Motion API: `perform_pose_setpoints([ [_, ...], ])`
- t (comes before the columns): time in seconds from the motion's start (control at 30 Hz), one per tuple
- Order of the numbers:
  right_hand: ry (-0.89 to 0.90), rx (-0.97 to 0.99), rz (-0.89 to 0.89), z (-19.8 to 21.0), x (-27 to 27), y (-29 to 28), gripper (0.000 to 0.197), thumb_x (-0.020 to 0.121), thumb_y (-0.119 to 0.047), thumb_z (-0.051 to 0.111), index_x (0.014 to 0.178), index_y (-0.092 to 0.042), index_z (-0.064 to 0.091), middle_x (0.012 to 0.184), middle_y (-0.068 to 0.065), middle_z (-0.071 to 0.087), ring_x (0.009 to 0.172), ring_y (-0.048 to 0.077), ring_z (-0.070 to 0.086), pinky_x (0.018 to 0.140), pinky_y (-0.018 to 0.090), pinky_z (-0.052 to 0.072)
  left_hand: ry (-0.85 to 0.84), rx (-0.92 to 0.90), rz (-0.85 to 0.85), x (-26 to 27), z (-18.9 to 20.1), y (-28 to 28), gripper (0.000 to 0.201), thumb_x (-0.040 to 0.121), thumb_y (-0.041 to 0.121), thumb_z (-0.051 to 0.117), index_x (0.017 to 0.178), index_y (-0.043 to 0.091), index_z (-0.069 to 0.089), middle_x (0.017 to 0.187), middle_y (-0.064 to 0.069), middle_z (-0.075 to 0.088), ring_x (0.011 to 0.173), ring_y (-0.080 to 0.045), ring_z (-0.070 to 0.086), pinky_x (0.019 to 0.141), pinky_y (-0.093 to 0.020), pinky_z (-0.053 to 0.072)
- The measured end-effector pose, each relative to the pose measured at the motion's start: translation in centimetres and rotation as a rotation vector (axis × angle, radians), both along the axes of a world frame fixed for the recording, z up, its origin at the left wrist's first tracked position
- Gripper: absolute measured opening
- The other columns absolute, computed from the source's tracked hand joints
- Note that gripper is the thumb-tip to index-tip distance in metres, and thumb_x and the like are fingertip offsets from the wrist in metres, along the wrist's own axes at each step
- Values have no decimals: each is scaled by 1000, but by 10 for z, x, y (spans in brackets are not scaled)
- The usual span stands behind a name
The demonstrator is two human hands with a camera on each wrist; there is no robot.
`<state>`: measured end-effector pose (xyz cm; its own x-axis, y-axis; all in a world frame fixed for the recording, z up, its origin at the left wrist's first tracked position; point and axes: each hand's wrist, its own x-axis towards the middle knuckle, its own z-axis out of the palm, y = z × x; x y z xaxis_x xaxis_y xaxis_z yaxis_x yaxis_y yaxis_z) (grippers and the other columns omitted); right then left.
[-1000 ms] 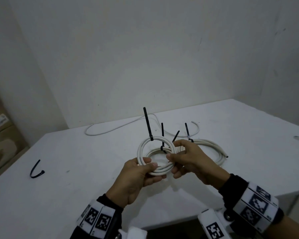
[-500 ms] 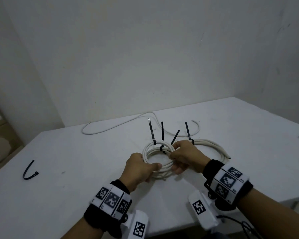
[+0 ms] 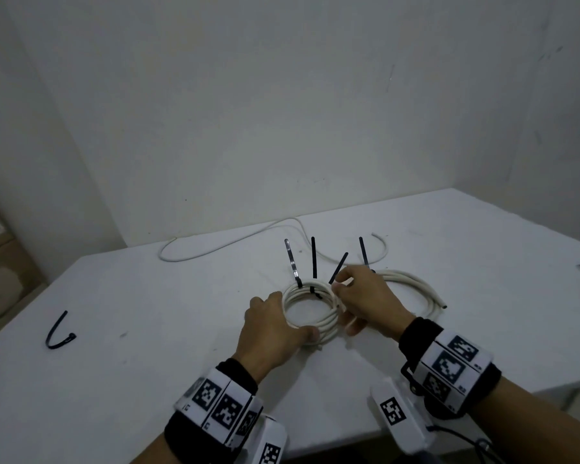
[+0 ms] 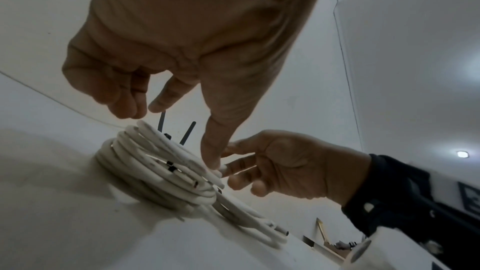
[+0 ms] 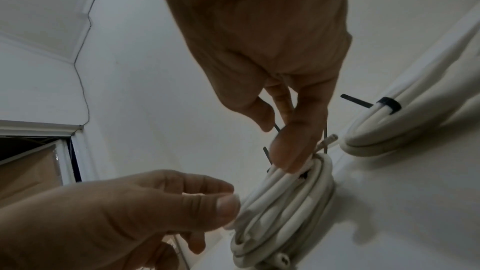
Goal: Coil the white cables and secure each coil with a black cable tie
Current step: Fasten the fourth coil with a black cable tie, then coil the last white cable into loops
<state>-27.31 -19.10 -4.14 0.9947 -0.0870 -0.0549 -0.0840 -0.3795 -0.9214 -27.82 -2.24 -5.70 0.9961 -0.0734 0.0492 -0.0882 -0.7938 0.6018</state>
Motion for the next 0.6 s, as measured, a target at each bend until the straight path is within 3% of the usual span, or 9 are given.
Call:
perform_pose_setpoints([
  [0.1, -15, -47, 7, 2, -1, -7, 15, 93, -14, 46, 104, -10, 54, 77, 10, 60, 50, 23, 64, 36, 27, 48, 14, 41, -1, -5, 6, -1, 79, 55, 55, 79, 121, 17, 56, 117, -6, 53, 109, -24, 53, 87, -35, 49],
  [0.23, -23, -106, 37, 9, -3, -14, 13, 90, -16, 54, 101, -11, 56, 80, 9, 63, 51, 21, 65, 40, 31, 53, -17, 106, -43, -5, 11, -1, 65, 69, 48, 78, 123, 18, 57, 124, -5, 48, 115, -20, 48, 93, -32, 43],
  [0.43, -79, -177, 59, 33, 17, -35, 16, 88, -21, 62, 95, -7, 62, 82, 6, 63, 57, 19, 66, 38, 23, 48, -99, -31, -64, 18, 44, 13, 28, 78, 38, 75, 94, 16, 71, 93, 2, 67, 80, -9, 57, 63, -19, 41],
  [0.53, -97, -223, 56, 45, 41, -45, 14, 88, -20, 61, 91, -6, 64, 78, 6, 63, 57, 18, 63, 40, 23, 48, -191, -13, -106, 43, 60, 17, 19, 81, 35, 72, 90, 18, 70, 88, 4, 69, 72, -3, 56, 58, -10, 39],
  [0.6, -102, -265, 67, 51, 64, -50, 14, 88, -19, 60, 90, -6, 65, 76, 6, 64, 58, 17, 60, 42, 23, 48, -245, 46, -144, 66, 65, 15, 18, 84, 32, 68, 93, 16, 69, 88, 5, 67, 72, -3, 56, 59, -10, 38],
])
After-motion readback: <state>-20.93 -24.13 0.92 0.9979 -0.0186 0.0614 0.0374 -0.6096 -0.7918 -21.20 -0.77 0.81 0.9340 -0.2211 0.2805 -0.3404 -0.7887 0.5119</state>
